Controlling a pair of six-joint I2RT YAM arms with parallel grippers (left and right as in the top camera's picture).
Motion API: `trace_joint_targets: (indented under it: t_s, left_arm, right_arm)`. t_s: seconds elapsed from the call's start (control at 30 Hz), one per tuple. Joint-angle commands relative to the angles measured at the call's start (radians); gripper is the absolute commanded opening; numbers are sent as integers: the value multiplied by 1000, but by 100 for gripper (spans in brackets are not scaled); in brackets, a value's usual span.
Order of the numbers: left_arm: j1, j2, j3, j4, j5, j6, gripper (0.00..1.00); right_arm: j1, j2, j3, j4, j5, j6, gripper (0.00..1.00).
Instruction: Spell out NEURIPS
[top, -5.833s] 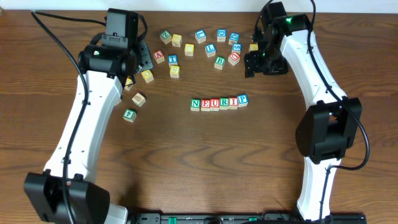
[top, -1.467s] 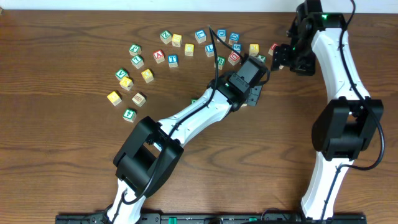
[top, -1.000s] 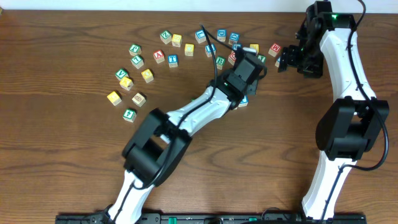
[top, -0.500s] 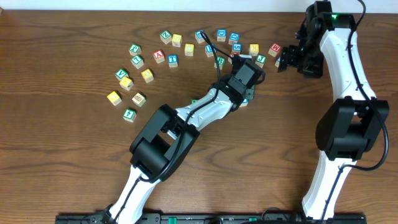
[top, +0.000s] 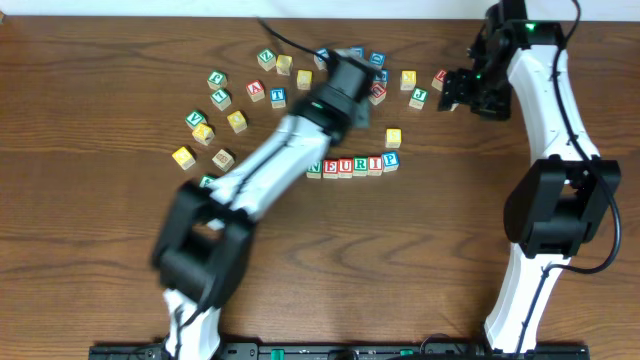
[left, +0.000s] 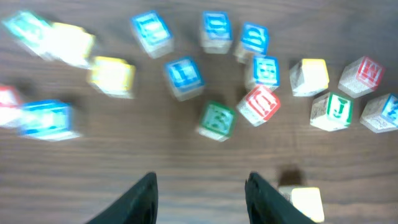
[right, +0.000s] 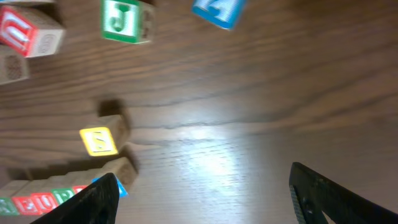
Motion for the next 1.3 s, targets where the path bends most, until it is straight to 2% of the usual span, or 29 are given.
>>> trace_joint_targets:
  t_s: [0.0,0.2,0.27,0.53,0.63,0.8,1.0,1.13,1.27]
  left_arm:
    - [54,-132,9,-103,-11,79,45]
    - [187,-225,9,-296,-10,85,47]
    - [268,-233,9,-368,-10,85,47]
    - [417,-231,8,-465,-10,86,47]
    - [435,-231,7,-470,-10,86,47]
    - [436,-229,5,-469,-10,85,47]
    - [436,-228,-8,-467,-10,85,48]
    - [436,-227,-10,-466,-10,85,49]
    - [436,-227,-12,-466,-10,85,49]
  right_arm:
    - [57,-11,15,26,-23,51,82]
    - [148,12,12,97,-14,84,80]
    - [194,34,12,121,34,110,80]
    - [257,110,12,144,74,114,79]
    - [259,139,12,143,74,113,75]
    - [260,161,12,145,75,112,58]
    - [268,170,3,149,82,97,55]
    - [273,170,-10,152,105,97,48]
    - [273,170,-36,167,104,91,50]
